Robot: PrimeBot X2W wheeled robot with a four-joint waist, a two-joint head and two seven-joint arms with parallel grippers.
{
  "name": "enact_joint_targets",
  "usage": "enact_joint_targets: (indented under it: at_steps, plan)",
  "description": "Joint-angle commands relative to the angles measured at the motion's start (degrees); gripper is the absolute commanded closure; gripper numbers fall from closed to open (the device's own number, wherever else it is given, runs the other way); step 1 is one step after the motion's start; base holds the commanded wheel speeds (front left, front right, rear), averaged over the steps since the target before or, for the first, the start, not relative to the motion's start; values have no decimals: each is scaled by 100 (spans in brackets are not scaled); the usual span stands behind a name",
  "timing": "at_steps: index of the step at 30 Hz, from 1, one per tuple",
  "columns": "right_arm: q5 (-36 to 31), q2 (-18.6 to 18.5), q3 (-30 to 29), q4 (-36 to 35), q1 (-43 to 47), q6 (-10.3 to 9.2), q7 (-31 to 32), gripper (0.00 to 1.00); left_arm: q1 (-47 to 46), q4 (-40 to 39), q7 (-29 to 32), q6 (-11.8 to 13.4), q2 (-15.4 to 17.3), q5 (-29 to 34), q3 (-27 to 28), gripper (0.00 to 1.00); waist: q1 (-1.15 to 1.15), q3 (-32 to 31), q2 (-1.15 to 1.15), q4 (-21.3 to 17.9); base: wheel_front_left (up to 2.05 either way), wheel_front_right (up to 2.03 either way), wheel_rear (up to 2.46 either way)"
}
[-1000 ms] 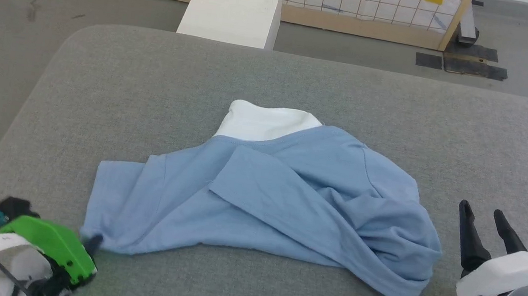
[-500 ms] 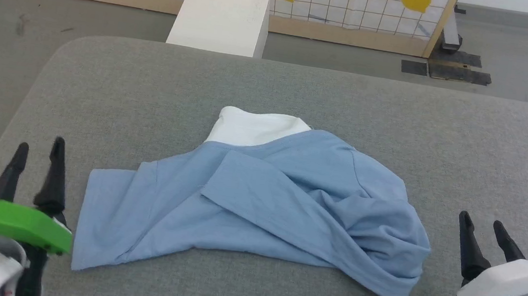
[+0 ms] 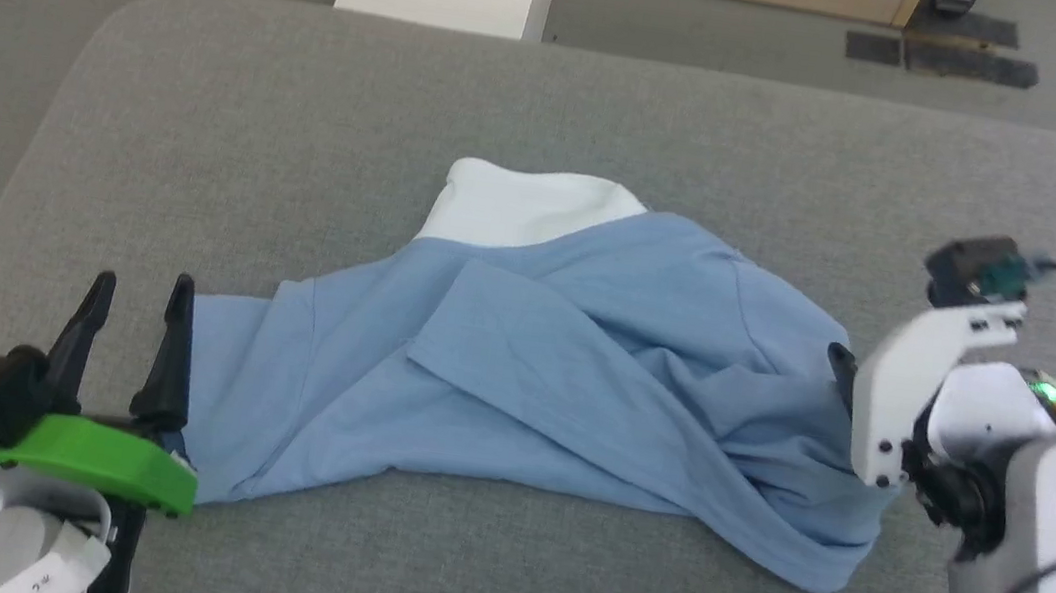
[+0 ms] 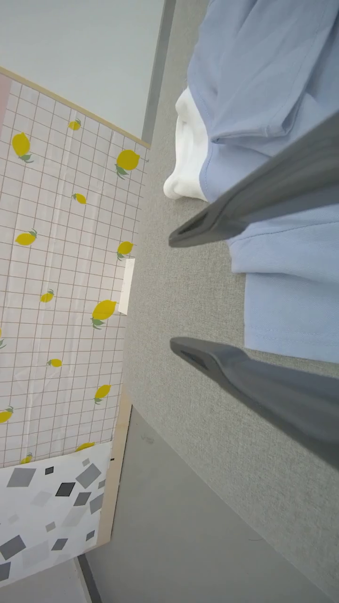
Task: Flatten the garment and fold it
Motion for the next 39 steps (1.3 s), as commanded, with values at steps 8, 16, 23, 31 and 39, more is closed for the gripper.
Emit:
enact_joint_targets:
  at_steps: [8,16,23,31,39]
  plan:
    - [-152,-249,573,880,-579,-9,851,0,-507,133,-51,-177,-44,110,-7,0,0,502,22,387,0,0,0]
    - [261,-420,1142,1152,-564,-9,838,100,-541,300,-52,-258,-102,132,78,0,0,411,22,291,0,0,0]
    - [221,-577,419,665,-996,-9,-51,100,-447,365,-53,-278,-119,161,99,0,0,118,22,17,0,0,0]
    - [-233,-759,-623,-76,-217,-9,-14,100,-376,392,-38,-270,-154,106,56,0,0,-93,22,-213,0,0,0]
    - [181,-85,-678,37,1398,-9,66,100,-318,402,19,-269,-159,1,26,0,0,-135,22,-341,0,0,0]
